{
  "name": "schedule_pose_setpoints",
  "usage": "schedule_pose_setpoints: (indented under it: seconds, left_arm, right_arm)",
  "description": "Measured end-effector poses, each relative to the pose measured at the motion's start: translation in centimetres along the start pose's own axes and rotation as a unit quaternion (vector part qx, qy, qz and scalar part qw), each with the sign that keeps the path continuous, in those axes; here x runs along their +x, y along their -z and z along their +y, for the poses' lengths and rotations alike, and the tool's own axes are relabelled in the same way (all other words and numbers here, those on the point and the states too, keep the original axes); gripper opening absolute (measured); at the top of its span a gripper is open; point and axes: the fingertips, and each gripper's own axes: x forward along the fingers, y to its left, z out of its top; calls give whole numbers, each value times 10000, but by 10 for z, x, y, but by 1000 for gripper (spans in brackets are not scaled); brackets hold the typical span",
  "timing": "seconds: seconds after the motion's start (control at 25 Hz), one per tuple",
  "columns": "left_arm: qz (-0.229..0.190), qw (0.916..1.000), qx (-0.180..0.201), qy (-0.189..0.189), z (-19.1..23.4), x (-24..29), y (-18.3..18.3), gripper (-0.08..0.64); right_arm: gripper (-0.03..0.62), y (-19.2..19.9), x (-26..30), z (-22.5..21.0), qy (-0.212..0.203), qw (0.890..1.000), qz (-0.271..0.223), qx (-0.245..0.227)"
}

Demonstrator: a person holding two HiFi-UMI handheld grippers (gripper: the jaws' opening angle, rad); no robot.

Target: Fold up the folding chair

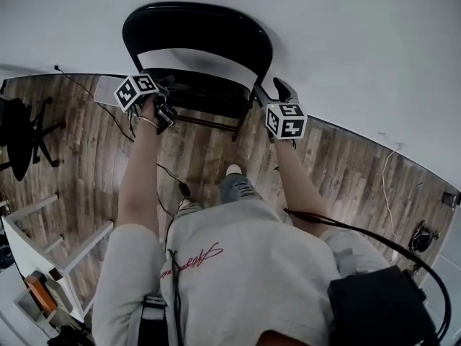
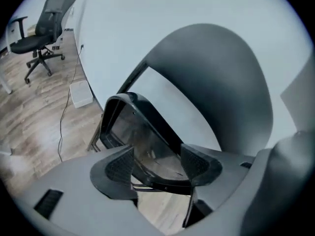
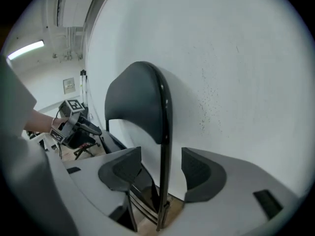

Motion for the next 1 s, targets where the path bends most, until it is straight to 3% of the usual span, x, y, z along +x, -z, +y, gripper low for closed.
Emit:
schedule_pose_setpoints:
  seconds: [0.08, 0.16, 0.28, 0.32, 0.36, 0.4, 0.48, 0.6, 0.68, 0.76, 1.0]
  left_arm:
    - [-512, 9959, 525, 524, -7, -33, 15, 307]
    - [-1193, 9795, 1190, 1101, -21, -76, 34, 254]
    - [-1976, 9496, 2065, 1284, -33, -135, 59, 76]
    - [-2091, 9383, 2394, 1361, -37, -154, 67, 67]
    - [-2159, 9250, 2744, 1499, -41, -172, 77, 62]
    - [-2220, 9097, 3087, 1670, -43, -191, 87, 48]
    - [-2345, 8802, 3599, 2018, -42, -231, 104, 33]
    - [-2427, 8537, 3785, 2627, -32, -292, 122, 18]
    - [-2426, 8404, 3818, 2985, -24, -327, 130, 17]
    - [-2448, 8313, 3880, 3138, -13, -353, 139, 17]
    - [-2394, 8186, 3984, 3374, 2, -401, 177, 18]
  right_arm:
    - [239, 3, -21, 27, 47, 9997, -38, -253]
    - [238, -2, -44, 68, -43, 9986, -266, -451]
    - [236, -20, -76, 130, -185, 9952, -770, -576]
    - [224, -27, -88, 150, -180, 9929, -993, -627]
    - [157, -33, -101, 171, -172, 9899, -1217, -702]
    - [48, -37, -116, 193, -185, 9864, -1436, -774]
    - [28, -44, -150, 237, -245, 9782, -1878, -852]
    - [17, -56, -206, 299, -152, 9575, -2706, -986]
    - [17, -62, -241, 331, -8, 9393, -3258, -1074]
    - [17, -61, -268, 358, -18, 9307, -3449, -1221]
    - [17, -40, -328, 388, 22, 9343, -3401, -1068]
